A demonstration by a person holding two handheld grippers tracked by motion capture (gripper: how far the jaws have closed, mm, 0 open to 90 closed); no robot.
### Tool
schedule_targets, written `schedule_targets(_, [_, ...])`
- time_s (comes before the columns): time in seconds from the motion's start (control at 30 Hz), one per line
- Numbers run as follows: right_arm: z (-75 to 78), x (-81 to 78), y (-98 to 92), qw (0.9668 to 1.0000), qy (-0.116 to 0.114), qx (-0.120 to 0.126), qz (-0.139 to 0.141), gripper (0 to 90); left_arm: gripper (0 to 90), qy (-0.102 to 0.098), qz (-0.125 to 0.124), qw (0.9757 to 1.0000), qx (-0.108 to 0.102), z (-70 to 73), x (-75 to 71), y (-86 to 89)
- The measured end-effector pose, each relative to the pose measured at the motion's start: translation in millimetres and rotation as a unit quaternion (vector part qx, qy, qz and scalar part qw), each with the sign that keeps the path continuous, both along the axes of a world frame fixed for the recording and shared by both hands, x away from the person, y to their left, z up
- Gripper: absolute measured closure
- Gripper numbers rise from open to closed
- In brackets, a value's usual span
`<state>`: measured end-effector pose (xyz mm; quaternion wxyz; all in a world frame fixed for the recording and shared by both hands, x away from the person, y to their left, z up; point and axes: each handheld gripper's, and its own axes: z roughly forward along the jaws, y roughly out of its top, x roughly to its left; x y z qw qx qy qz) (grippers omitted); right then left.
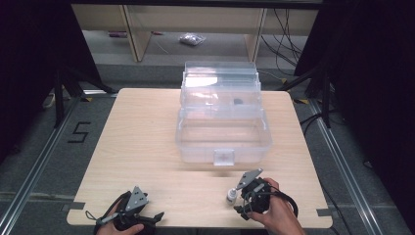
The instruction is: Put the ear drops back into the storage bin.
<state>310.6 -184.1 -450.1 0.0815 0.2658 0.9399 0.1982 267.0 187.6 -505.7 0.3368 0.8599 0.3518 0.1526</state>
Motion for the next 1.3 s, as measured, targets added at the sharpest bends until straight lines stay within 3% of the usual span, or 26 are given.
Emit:
schedule_targets(0.03, [0.0, 0.0, 0.0, 1.0000, 0.000, 0.000, 0.000, 24.9, 15.0, 0.000, 0.000, 1.0000, 0.000, 0.0, 0.0, 0.0])
schedule_targets(0.07, [-0.5, 2.0, 1.5, 0.9999, -0.006, -0.003, 0.012, 24.9, 15.0, 0.001, -0.010, 0.9998, 0.017, 1.4, 1.0, 2.1])
schedule_targets(0.13, [0.4, 2.6, 5.4, 0.9999, -0.001, -0.009, 0.013, 24.9, 15.0, -0.003, 0.009, 0.9999, -0.008, -1.0, 0.1, -1.1])
schedule_targets(0.17, [-0.1, 3.6, 6.8, 0.9998, -0.004, -0.010, 0.018, 25.0, 15.0, -0.001, 0.005, 1.0000, -0.006, -0.6, -0.2, -0.8])
schedule_targets(0.2, [0.8, 4.6, 9.9, 0.9997, -0.001, -0.017, 0.015, 25.7, 15.0, 0.002, -0.011, 0.9998, 0.017, 1.4, 0.7, 2.1])
schedule_targets(0.23, [1.0, 5.2, 10.9, 0.9997, -0.001, -0.019, 0.015, 26.0, 15.0, 0.001, -0.009, 0.9998, 0.016, 1.3, 1.0, 2.0])
schedule_targets(0.27, [0.9, 7.0, 12.1, 0.9995, 0.000, -0.019, 0.024, 27.0, 15.0, -0.001, 0.000, 1.0000, 0.001, 0.1, 0.2, 0.1])
schedule_targets(0.3, [1.6, 7.8, 13.2, 0.9994, -0.003, -0.024, 0.027, 28.1, 15.0, 0.002, -0.010, 0.9998, 0.015, 1.5, 0.6, 2.0])
schedule_targets(0.37, [1.4, 8.2, 16.5, 0.9994, 0.003, -0.027, 0.020, 29.1, 15.0, 0.001, -0.010, 0.9998, 0.015, 1.3, 0.7, 2.0])
schedule_targets(0.5, [0.3, 12.1, 22.8, 0.9987, 0.001, -0.033, 0.040, 32.4, 15.0, 0.002, -0.010, 0.9998, 0.015, 1.3, 0.6, 2.0])
schedule_targets(0.57, [0.9, 11.9, 24.5, 0.9987, 0.006, -0.034, 0.036, 33.8, 15.0, 0.000, -0.009, 0.9998, 0.016, 1.2, 1.0, 2.0])
schedule_targets(0.6, [0.9, 13.3, 25.9, 0.9984, 0.004, -0.037, 0.043, 34.8, 15.0, -0.003, 0.009, 0.9999, -0.007, -1.0, 0.0, -1.0])
schedule_targets(0.63, [0.9, 14.5, 27.4, 0.9980, 0.006, -0.040, 0.048, 35.8, 15.0, 0.000, 0.002, 1.0000, -0.003, -0.2, -0.2, -0.3])
schedule_targets(0.67, [0.9, 14.2, 29.0, 0.9983, 0.008, -0.043, 0.040, 37.2, 15.0, 0.002, -0.010, 0.9998, 0.016, 1.5, 0.6, 2.1])
schedule_targets(1.1, [-1.9, 24.4, 41.1, 0.9948, 0.020, -0.071, 0.071, 49.0, 15.0, 0.001, -0.005, 1.0000, 0.005, 0.8, -0.1, 0.8])
schedule_targets(1.17, [-2.5, 23.3, 43.3, 0.9941, 0.031, -0.080, 0.066, 53.2, 15.0, 0.001, -0.005, 1.0000, 0.006, 0.8, -0.1, 0.9])
schedule_targets(1.3, [-4.1, 25.3, 45.4, 0.9925, 0.030, -0.092, 0.074, 59.2, 15.0, 0.001, -0.004, 1.0000, 0.005, 0.8, -0.3, 0.7])
